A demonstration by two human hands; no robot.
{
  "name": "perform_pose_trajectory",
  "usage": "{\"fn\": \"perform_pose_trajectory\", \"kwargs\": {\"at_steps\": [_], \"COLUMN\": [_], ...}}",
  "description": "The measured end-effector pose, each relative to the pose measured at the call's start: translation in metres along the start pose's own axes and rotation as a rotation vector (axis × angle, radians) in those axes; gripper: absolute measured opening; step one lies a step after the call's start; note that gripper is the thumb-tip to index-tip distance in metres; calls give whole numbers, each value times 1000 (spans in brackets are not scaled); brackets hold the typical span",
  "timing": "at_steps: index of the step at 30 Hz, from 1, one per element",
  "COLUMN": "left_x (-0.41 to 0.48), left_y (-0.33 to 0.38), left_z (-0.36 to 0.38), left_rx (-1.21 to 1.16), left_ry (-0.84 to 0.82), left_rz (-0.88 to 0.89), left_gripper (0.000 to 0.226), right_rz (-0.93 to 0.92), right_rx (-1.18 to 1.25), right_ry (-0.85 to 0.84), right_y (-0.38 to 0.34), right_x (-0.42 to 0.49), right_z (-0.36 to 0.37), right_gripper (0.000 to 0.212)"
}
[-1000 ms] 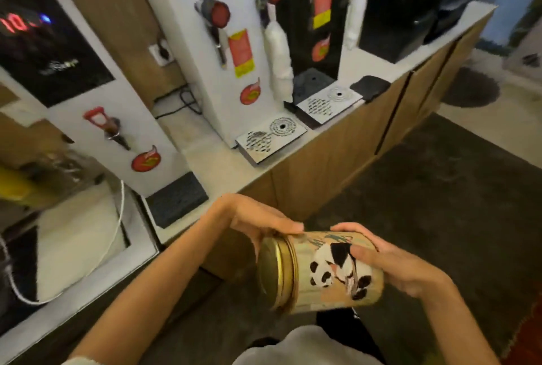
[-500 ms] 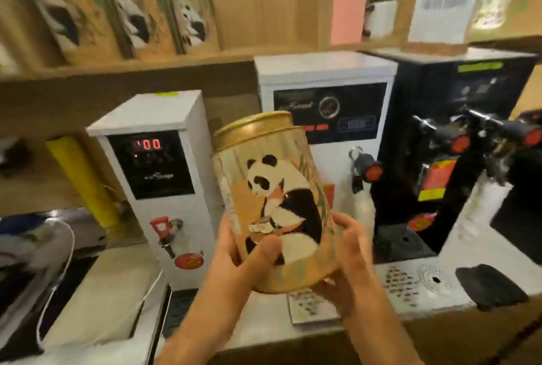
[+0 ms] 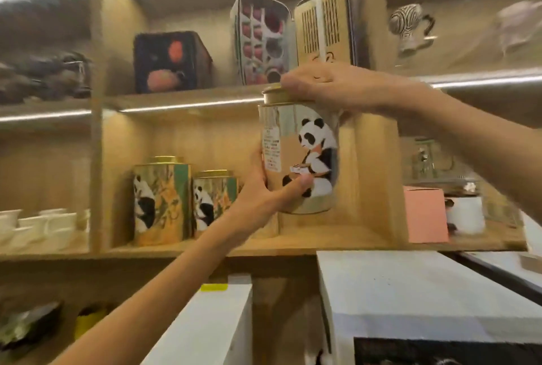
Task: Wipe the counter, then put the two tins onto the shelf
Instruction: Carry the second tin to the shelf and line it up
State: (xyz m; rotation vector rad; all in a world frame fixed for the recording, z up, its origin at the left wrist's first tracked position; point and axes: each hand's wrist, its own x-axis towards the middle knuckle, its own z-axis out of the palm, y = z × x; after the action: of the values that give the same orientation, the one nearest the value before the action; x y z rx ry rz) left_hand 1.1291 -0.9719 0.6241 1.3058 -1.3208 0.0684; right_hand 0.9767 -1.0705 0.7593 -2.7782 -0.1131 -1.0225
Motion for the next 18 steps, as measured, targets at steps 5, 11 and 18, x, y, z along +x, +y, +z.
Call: {"fn": "perform_pose_trajectory", "kwargs": {"at_steps": [5, 11, 18], "left_x": [62, 89, 95], "left_y": [-74, -162, -209], "left_z": [-8, 25, 60], "left_rx": [-76, 385, 624], "left_ry": [-169, -54, -85], "left_rz": [-235, -536, -687], "left_gripper": [86, 130, 122], "right_rz": [229, 406, 445], "right_rx": [-79, 58, 71], "right_ry": [-120, -81, -83], "right_y": [74, 162, 222], "right_x": [79, 102, 106], "right_z": [38, 117, 165], "right_gripper": [65, 63, 62]}}
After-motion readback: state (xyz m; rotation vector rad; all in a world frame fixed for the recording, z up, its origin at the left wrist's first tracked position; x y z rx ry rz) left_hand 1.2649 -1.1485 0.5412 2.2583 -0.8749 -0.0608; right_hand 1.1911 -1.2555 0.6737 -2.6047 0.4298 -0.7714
